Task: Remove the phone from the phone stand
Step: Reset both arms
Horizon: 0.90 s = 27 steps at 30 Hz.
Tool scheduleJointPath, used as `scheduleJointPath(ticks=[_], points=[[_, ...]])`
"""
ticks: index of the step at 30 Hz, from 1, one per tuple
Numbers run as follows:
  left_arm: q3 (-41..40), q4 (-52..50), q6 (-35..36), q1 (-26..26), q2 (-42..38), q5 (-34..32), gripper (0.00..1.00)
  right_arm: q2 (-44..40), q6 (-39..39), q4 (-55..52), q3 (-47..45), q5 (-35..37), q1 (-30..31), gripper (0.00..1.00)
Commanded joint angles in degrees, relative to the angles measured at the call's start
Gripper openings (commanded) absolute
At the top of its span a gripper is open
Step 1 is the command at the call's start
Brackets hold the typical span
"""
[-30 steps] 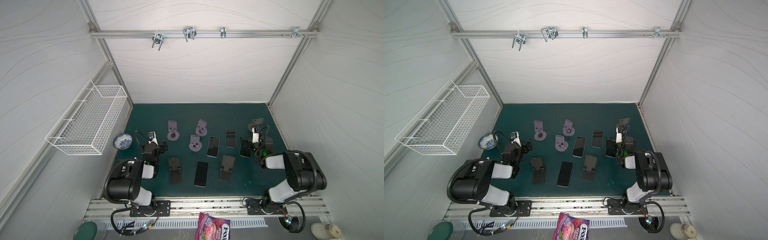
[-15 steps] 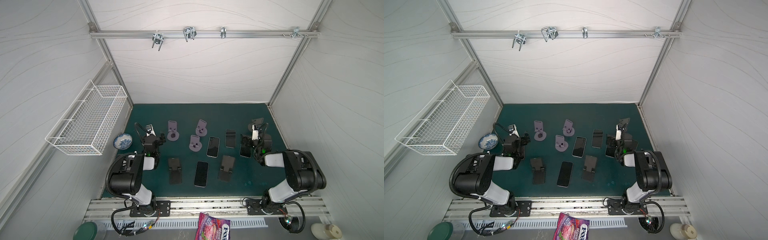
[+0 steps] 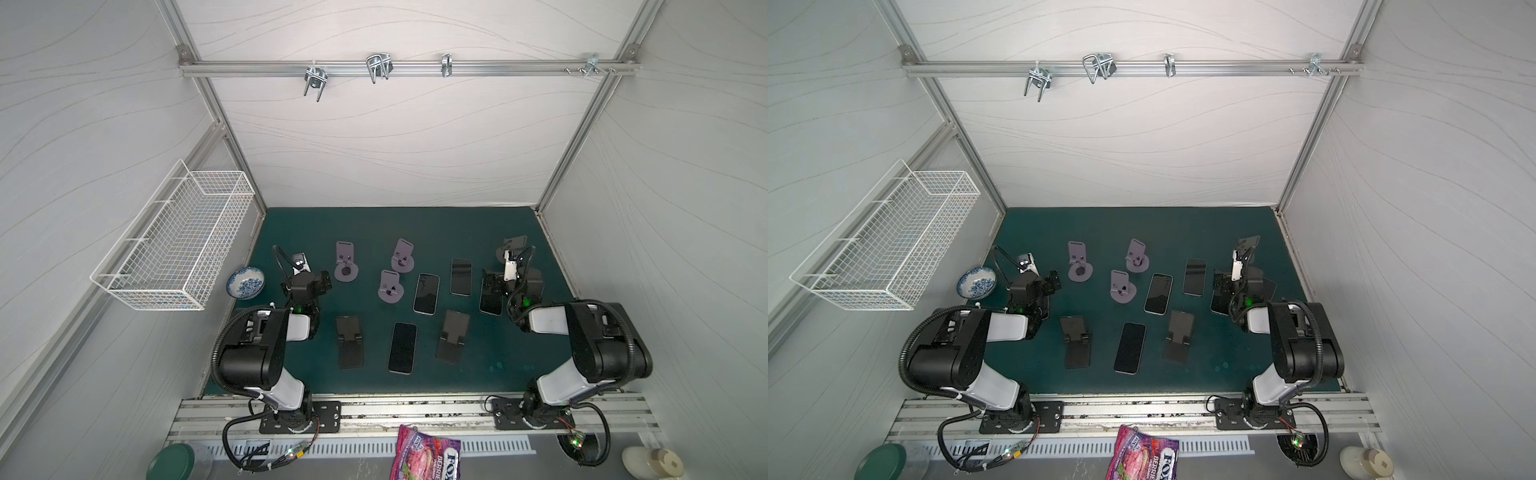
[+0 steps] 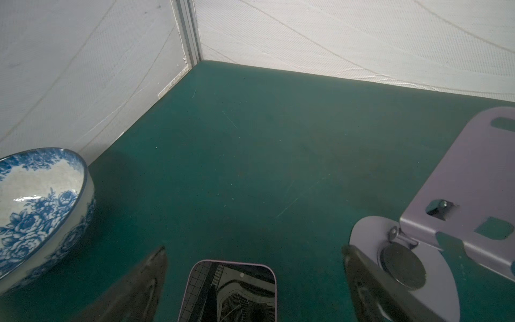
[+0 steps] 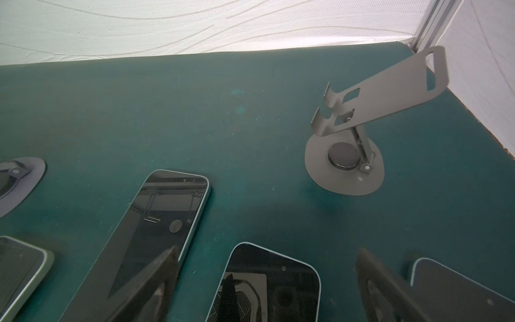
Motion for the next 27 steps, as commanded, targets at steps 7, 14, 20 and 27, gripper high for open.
scheduleJointPath(ticks=[7,14,20,27], points=[[0.81,1.15,0.84,-0.25,-0.04,-1.31,0.99,0.22,-1.36,-0.23,0.58,0.46,0.29,0.99],[0.97,0.89,0.75,-0.30,0.13,-1.31,0.99,0.24,-1.29,-0.23,0.65,0.46,0.32,0.99],[0.97,0.89,0.55,-0.06,0.12,-0.93,0.99,0.22,-1.29,-0.23,0.58,0.46,0.32,0.99],[0.88,0.93,0.55,0.04,-0.02,-0.86,0.99,0.20,-1.30,-0.23,0.61,0.48,0.32,0.99]])
